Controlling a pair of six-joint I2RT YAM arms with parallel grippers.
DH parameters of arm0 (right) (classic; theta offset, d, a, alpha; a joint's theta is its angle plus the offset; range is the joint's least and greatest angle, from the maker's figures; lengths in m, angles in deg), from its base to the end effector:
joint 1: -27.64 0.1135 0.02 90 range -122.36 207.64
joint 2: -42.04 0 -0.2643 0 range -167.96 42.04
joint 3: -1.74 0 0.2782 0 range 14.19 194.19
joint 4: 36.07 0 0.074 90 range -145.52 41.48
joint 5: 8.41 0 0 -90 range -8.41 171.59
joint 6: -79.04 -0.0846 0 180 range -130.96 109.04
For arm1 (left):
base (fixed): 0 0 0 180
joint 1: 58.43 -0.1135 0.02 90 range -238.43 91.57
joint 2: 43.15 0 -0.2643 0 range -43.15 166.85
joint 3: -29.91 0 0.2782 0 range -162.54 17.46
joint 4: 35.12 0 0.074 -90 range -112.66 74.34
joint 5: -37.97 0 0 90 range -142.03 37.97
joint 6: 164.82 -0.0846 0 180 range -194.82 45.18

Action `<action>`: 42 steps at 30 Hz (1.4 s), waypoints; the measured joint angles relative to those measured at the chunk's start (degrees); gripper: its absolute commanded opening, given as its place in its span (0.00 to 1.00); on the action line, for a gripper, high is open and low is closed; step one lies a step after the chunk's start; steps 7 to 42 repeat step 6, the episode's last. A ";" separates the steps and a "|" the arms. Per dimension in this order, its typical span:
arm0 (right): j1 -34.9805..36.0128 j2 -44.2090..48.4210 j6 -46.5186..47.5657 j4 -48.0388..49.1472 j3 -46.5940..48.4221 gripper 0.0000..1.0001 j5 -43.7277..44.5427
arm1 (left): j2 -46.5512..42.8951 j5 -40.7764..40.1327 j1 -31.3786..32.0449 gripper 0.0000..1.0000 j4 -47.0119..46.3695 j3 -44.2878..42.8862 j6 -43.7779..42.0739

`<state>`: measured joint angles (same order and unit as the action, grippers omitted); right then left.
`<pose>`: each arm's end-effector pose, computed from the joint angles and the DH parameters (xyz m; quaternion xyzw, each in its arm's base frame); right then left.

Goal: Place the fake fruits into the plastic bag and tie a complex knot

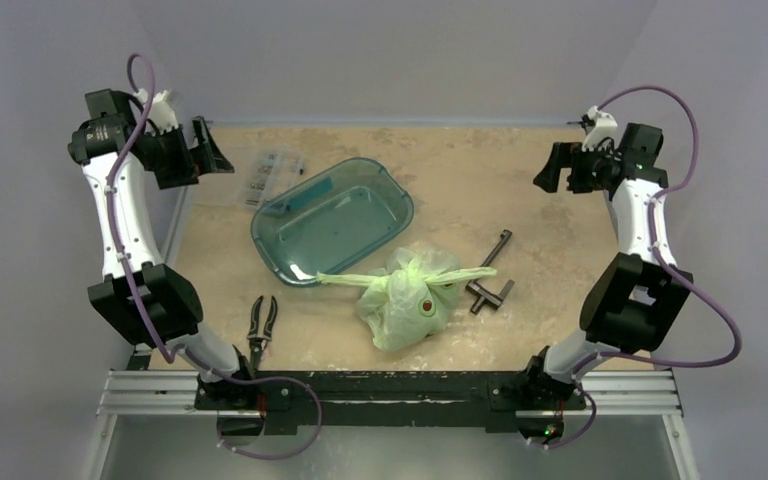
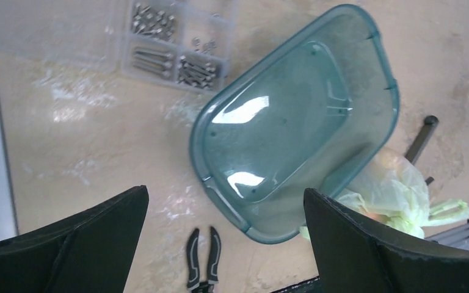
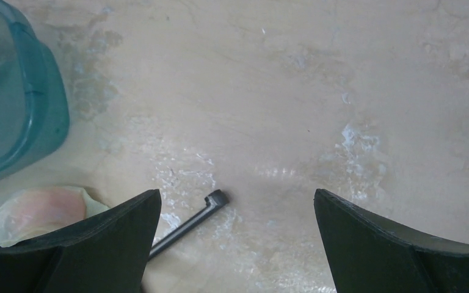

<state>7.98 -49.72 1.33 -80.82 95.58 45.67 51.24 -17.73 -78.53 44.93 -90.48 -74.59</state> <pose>0.4037 -0.0915 0.2912 -0.0675 0.8774 0.1664 0.4448 0.3683 0.0840 0.3825 -0.0708 0.9107 -0.2254 0.3389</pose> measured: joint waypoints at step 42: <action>-0.63 0.02 2.75 -0.44 -1.38 0.99 1.99 | 0.13 -5.90 -3.93 1.00 -0.42 4.90 -2.43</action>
